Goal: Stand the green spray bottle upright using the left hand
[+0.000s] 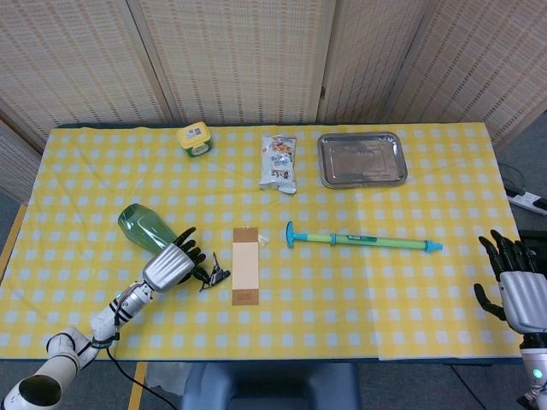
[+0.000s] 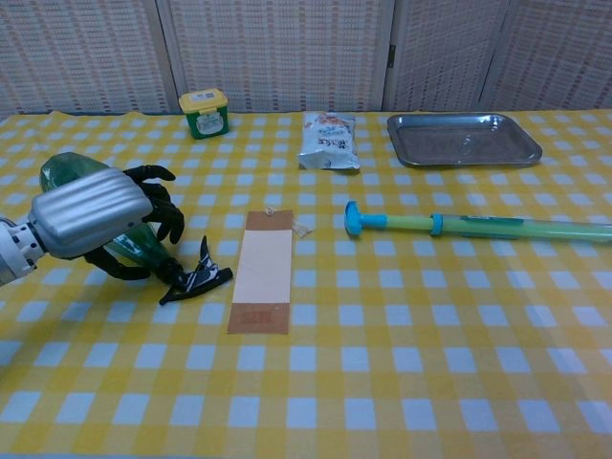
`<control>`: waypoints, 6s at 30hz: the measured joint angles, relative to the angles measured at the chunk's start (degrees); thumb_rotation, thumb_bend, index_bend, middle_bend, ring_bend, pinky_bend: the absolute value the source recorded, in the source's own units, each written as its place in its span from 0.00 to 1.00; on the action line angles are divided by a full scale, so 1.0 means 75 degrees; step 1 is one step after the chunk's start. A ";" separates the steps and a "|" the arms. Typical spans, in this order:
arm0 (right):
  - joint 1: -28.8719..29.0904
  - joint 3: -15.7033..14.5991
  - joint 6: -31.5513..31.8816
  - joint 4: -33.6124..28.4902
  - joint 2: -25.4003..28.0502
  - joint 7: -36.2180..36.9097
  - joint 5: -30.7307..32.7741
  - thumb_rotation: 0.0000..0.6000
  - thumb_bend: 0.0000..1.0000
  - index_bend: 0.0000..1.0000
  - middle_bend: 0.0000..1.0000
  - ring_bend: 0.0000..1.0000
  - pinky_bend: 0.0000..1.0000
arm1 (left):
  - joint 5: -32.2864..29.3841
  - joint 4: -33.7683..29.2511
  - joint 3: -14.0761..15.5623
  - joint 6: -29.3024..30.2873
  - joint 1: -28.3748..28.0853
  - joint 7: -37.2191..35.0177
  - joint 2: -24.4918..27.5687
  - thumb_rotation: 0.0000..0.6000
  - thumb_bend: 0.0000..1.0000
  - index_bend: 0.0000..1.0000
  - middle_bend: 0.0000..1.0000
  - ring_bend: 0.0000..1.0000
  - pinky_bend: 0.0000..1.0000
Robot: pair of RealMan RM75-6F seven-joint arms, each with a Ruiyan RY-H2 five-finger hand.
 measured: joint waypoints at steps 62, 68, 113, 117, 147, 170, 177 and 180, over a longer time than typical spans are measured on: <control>-0.0061 -0.0161 0.0067 -0.0077 0.0064 0.0125 -0.0372 1.00 0.45 0.00 0.00 0.00 0.00 | -0.0767 -0.2270 -0.0496 0.1187 0.0119 -0.0005 0.0967 1.00 0.53 0.63 0.82 0.61 0.32; -0.0053 -0.0249 0.0039 -0.0106 0.0054 0.0109 -0.0516 1.00 0.45 0.00 0.00 0.00 0.00 | -0.1024 -0.4360 -0.0826 0.1357 0.0200 -0.0252 0.1861 1.00 0.53 0.63 0.82 0.60 0.32; -0.0076 -0.0434 0.0169 -0.0144 0.0046 0.0135 -0.0881 1.00 0.45 0.00 0.00 0.00 0.00 | -0.2980 -0.6040 -0.2622 0.0672 0.1278 -0.5746 0.2465 1.00 0.55 0.61 0.82 0.60 0.31; -0.0074 -0.0436 0.0168 -0.0142 0.0033 0.0113 -0.0889 1.00 0.45 0.00 0.00 0.00 0.00 | -0.2938 -0.5845 -0.2624 0.0595 0.1305 -0.5907 0.2368 1.00 0.55 0.61 0.82 0.60 0.32; -0.0166 -0.0453 0.0429 -0.0155 0.0021 0.0050 -0.1066 1.00 0.45 0.00 0.00 0.00 0.00 | -0.2742 -0.4783 -0.2507 0.0387 0.1548 -0.7079 0.1963 1.00 0.54 0.60 0.82 0.57 0.30; -0.0187 -0.0443 0.0490 -0.0134 -0.0032 -0.0090 -0.1104 1.00 0.45 0.00 0.00 0.00 0.00 | -0.2628 -0.4587 -0.2457 0.0491 0.1807 -0.8143 0.2093 1.00 0.20 0.38 0.59 0.28 0.04; -0.0194 -0.0447 0.0508 -0.0139 -0.0037 -0.0128 -0.1123 1.00 0.45 0.00 0.00 0.00 0.00 | -0.2653 -0.4870 -0.2505 0.0499 0.1879 -0.8350 0.2296 0.98 0.18 0.28 0.46 0.16 0.00; -0.0202 -0.0449 0.0532 -0.0146 -0.0027 -0.0115 -0.1139 1.00 0.45 0.00 0.00 0.00 0.00 | -0.2605 -0.5001 -0.2461 0.0504 0.1923 -0.8348 0.2406 0.94 0.18 0.27 0.45 0.14 0.00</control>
